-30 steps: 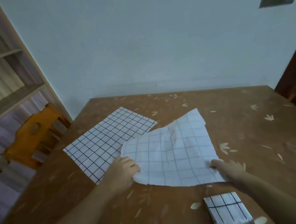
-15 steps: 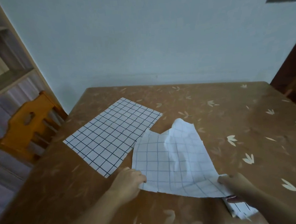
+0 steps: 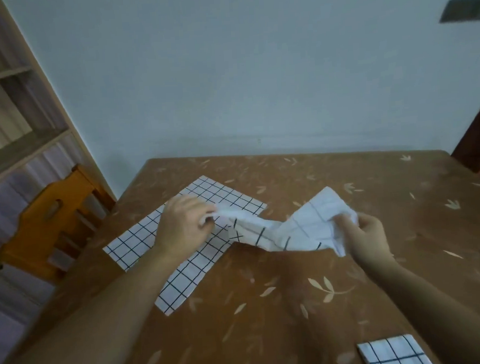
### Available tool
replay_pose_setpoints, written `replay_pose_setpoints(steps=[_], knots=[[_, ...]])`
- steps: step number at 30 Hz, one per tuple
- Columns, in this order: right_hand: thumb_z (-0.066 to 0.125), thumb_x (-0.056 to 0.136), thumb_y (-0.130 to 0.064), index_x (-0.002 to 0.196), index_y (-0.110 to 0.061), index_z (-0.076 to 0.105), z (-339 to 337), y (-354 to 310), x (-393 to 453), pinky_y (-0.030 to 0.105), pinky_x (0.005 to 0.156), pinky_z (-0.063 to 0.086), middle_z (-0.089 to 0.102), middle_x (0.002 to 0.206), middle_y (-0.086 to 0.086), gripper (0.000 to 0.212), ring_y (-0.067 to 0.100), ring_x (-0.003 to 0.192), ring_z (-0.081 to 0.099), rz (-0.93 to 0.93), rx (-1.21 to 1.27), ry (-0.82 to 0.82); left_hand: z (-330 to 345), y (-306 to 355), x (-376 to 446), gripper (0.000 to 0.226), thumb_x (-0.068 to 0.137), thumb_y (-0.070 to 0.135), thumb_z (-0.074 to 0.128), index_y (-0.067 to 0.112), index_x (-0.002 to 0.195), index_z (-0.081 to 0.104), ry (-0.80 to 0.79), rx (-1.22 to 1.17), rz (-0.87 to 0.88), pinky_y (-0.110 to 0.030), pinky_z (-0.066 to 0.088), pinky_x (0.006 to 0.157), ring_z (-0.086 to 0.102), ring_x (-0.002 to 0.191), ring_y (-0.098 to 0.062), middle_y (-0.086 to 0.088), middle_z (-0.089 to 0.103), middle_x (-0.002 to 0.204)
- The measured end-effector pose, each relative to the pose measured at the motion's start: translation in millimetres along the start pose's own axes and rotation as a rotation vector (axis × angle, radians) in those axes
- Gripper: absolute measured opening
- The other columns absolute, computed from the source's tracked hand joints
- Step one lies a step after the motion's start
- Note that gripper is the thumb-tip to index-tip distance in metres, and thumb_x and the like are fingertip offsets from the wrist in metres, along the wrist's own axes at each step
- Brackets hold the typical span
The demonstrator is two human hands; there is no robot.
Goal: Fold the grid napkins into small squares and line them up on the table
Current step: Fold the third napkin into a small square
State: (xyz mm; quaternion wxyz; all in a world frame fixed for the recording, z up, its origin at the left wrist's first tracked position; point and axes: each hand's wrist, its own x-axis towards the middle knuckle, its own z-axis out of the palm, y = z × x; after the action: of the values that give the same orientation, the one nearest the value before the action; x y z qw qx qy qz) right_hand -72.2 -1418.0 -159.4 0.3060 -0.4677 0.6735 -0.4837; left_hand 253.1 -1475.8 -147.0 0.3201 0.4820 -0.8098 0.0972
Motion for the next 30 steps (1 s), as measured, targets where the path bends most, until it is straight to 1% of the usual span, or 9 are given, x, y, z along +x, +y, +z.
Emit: replay_pose_setpoints(steps=[2,5,10,13,16,20,24,28,30], knots=[[0.055,0.092,-0.017,0.059,0.003,0.054,-0.1,34.6,-13.1,0.026,0.048,0.033,0.044,0.048,0.003,0.039,0.015,0.043,0.041,0.112,-0.115,-0.092,20.2,-5.1,-45.0,0.010,0.069,0.022,0.072,0.022,0.079,0.072,-0.174,0.026,0.088,-0.031,0.044,0.075,0.061,0.073,-0.020,0.009,0.067,0.075],[0.063,0.088,-0.023,0.063,-0.007,0.063,-1.5,86.5,-28.0,0.025,0.050,0.041,0.057,0.048,-0.002,0.029,0.012,0.045,0.053,0.323,-0.299,-0.251,48.3,-5.1,-107.6,0.032,0.050,0.024,0.089,0.031,0.074,0.070,-0.440,0.006,0.131,-0.022,0.037,0.079,0.058,0.075,-0.007,0.021,0.064,0.075],[0.064,0.082,-0.028,0.073,-0.011,0.068,-8.5,125.8,-38.2,0.026,0.062,0.047,0.070,0.074,0.006,0.020,0.019,0.073,0.066,0.489,-0.431,-0.323,84.1,0.1,-154.2,0.033,0.040,0.045,0.084,0.043,0.069,0.068,-0.717,0.050,0.140,-0.013,0.036,0.077,0.049,0.074,0.007,0.031,0.056,0.070],[0.064,0.085,-0.022,0.067,-0.008,0.071,-7.6,137.8,-37.1,0.030,0.058,0.054,0.070,0.071,0.011,0.024,0.025,0.069,0.068,0.551,-0.406,-0.294,88.3,8.1,-156.0,0.020,0.060,0.038,0.075,0.039,0.080,0.072,-0.725,0.004,0.048,-0.020,0.034,0.082,0.058,0.084,0.000,0.025,0.064,0.080],[0.064,0.085,-0.021,0.070,-0.007,0.073,-4.9,140.5,-37.8,0.042,0.059,0.059,0.071,0.072,0.015,0.023,0.030,0.071,0.070,0.591,-0.383,-0.304,88.1,11.4,-154.5,0.032,0.083,0.031,0.048,0.028,0.102,0.073,-0.794,-0.069,-0.040,-0.029,0.036,0.092,0.057,0.102,-0.011,0.012,0.069,0.101],[0.063,0.083,-0.009,0.080,-0.012,0.068,-8.2,134.7,-37.9,0.025,0.051,0.049,0.068,0.074,0.003,0.007,0.020,0.065,0.064,0.508,-0.356,-0.296,84.1,7.8,-153.8,0.024,0.086,0.033,0.052,0.024,0.085,0.075,-0.888,-0.179,-0.212,-0.011,0.031,0.075,0.050,0.088,-0.008,0.010,0.062,0.068],[0.067,0.082,0.001,0.113,-0.024,0.058,-22.8,118.0,-33.2,0.018,0.050,0.047,0.068,0.093,0.001,0.041,0.013,0.062,0.062,0.411,-0.152,-0.330,71.7,1.6,-135.1,0.018,0.084,0.038,0.067,0.031,0.070,0.074,-0.999,-0.423,-0.482,-0.016,0.042,0.060,0.053,0.057,0.005,0.020,0.059,0.057],[0.080,0.073,-0.020,0.090,-0.013,0.079,-45.4,113.1,-18.3,0.030,0.073,0.051,0.075,0.094,0.006,0.018,0.015,0.076,0.068,0.475,-0.080,-0.554,56.7,-11.0,-114.2,0.028,0.081,0.042,0.073,0.019,0.066,0.070,-1.007,-0.562,-0.629,-0.021,0.039,0.061,0.048,0.053,-0.004,0.013,0.054,0.057],[0.086,0.065,-0.036,0.085,-0.009,0.077,-54.8,117.4,-10.8,0.029,0.062,0.050,0.071,0.089,0.011,0.034,0.019,0.069,0.065,0.650,0.153,-0.640,53.2,-16.9,-110.6,0.016,0.083,0.035,0.074,0.021,0.074,0.076,-0.957,-0.702,-0.725,-0.026,0.046,0.070,0.063,0.067,-0.012,0.009,0.068,0.069]])
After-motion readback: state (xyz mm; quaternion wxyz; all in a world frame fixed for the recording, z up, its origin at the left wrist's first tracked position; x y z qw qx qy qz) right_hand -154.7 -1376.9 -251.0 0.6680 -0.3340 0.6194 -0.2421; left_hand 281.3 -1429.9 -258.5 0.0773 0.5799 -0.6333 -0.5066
